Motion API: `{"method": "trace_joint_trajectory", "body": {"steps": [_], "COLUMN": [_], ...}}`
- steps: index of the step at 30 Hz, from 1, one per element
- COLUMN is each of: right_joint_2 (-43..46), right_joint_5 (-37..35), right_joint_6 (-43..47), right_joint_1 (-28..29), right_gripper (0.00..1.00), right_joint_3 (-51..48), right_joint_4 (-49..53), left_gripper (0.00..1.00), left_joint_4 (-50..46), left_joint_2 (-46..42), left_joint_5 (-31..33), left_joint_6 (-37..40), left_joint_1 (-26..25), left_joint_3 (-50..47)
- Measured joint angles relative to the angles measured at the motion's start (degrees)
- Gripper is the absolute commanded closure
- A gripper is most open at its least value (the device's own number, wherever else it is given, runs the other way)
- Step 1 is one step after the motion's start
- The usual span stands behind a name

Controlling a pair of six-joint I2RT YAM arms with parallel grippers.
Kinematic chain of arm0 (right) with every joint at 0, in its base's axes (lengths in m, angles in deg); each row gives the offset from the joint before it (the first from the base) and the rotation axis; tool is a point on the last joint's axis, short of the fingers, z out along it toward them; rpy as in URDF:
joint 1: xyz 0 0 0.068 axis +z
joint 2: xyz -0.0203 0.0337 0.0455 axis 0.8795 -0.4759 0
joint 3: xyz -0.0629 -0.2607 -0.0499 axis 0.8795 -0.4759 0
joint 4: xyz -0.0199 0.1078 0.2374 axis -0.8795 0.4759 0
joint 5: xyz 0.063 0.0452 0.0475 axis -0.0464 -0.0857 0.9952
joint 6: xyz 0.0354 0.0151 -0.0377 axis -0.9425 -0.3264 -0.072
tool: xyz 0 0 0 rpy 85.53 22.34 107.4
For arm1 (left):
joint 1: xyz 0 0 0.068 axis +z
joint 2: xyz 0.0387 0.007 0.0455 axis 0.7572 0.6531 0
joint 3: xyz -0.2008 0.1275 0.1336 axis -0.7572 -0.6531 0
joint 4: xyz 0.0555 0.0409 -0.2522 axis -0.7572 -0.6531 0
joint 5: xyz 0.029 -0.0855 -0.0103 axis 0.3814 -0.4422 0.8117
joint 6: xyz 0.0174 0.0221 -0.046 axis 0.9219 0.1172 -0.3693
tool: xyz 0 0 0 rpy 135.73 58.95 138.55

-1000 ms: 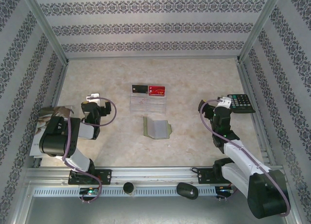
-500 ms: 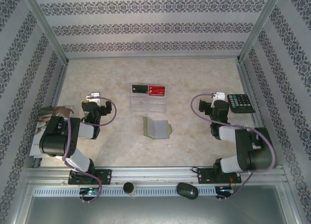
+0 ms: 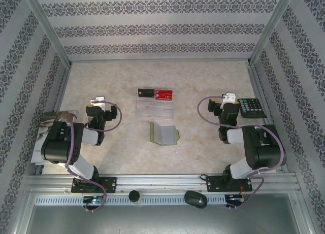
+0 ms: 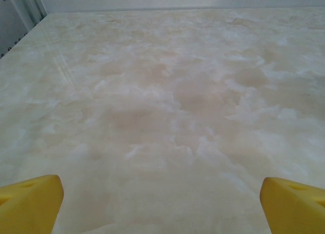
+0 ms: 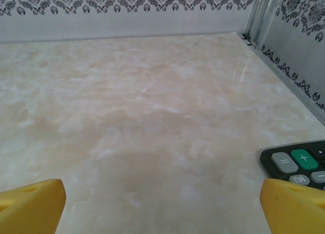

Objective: Take the credit cards out of the card holder

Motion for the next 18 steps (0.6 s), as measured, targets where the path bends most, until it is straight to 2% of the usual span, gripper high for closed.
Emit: {"method": "trace_joint_trajectory", "body": {"steps": [18], "right_joint_2": [0.0], "right_joint_5": [-0.9], "right_joint_6": [0.0], "right_joint_1": [0.0], "right_gripper": [0.02], "right_joint_3": [0.0], "right_joint_4": [-0.5], "left_gripper": [0.0], "left_joint_4": [0.0], "left_joint_2": [0.0], "left_joint_5": [-0.2], "left_joint_6": [0.0], "left_joint_1": [0.0], "left_joint_3": [0.4]}}
